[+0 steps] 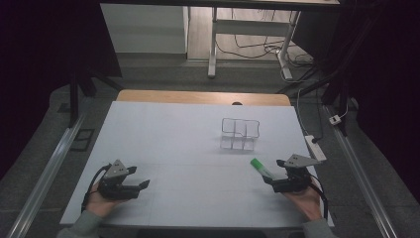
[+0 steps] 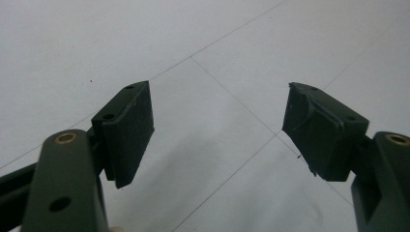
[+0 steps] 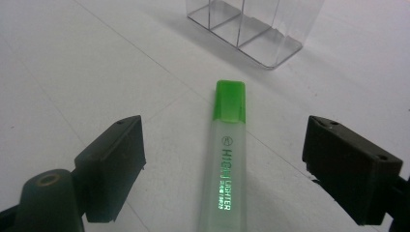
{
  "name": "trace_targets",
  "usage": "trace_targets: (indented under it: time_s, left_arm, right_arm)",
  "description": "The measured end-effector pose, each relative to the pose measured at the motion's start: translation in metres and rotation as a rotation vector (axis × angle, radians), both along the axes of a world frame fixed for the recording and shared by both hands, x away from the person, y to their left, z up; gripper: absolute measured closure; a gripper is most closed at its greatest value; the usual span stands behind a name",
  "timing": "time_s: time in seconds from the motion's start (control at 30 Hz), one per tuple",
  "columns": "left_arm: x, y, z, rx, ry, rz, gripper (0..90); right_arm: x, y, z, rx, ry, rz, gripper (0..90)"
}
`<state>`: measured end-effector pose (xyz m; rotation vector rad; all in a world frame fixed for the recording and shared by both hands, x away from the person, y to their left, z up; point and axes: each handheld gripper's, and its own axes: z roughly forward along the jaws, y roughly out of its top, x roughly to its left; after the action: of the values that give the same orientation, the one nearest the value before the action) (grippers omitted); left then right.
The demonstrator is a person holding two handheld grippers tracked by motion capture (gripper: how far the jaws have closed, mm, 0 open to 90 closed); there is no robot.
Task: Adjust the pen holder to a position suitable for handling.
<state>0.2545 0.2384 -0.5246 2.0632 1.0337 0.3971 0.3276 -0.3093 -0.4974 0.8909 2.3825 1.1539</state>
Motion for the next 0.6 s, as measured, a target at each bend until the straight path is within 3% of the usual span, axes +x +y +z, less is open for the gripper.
trace_targets:
  time_s: [0.6]
  left_arm:
    - [0.0014,0.0008,0.0003,-0.006,0.000,-0.002,26.0]
  right_arm:
    - [-0.0001,0.0008,-0.0011,0.001,0.016,0.004,16.8]
